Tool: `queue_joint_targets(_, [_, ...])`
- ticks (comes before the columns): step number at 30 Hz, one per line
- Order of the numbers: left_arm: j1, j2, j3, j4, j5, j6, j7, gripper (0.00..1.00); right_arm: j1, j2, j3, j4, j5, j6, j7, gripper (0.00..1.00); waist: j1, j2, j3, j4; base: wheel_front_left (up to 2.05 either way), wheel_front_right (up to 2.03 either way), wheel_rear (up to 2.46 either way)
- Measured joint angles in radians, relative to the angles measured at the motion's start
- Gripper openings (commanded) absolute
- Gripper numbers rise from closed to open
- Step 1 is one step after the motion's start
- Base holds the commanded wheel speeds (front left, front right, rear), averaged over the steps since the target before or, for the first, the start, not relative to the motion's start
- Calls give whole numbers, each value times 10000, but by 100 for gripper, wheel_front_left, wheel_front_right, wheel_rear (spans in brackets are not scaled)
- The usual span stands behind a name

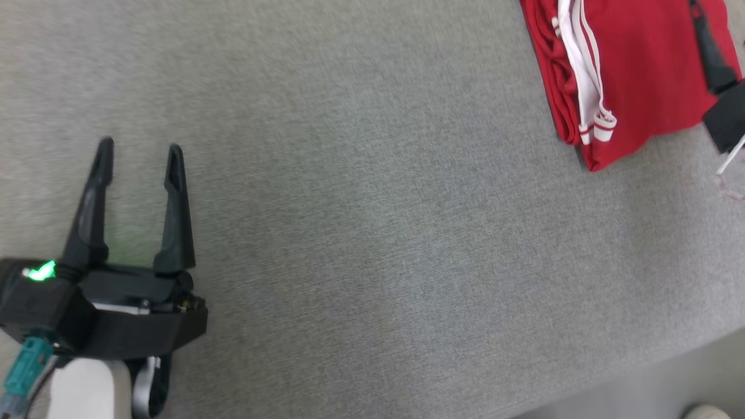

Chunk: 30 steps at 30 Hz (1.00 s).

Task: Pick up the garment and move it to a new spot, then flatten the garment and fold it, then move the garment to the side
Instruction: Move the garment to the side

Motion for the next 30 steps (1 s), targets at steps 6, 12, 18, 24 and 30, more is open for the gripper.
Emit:
queue_joint_targets(6, [515,-217,263,360,-109,88,4,100,761,468,-305,-401,813,0,-474,100,-1,0,-617,372,0,0,0])
queue_joint_targets(12, [1240,-368,585,723,-203,362,2,100,2674,1325,-1267,-1860,2219,0,-792,100,-2,-1,-1551,899,0,0,0])
queue_joint_targets(18, [1966,-420,828,1047,-349,543,0,100,5075,2462,-2021,-3513,2784,-2,-838,100,-3,-2,-2578,1416,0,0,0])
queue_joint_targets(24, [2643,-431,905,1315,-499,700,0,100,7018,3465,-2583,-4324,2970,-2,-836,100,-3,-2,-3564,1808,0,0,0])
queue_joint_targets(30, [3290,-441,744,1488,-558,915,0,100,8374,3967,-2661,-4358,2834,-2,-859,100,-4,-2,-4411,2083,0,0,0])
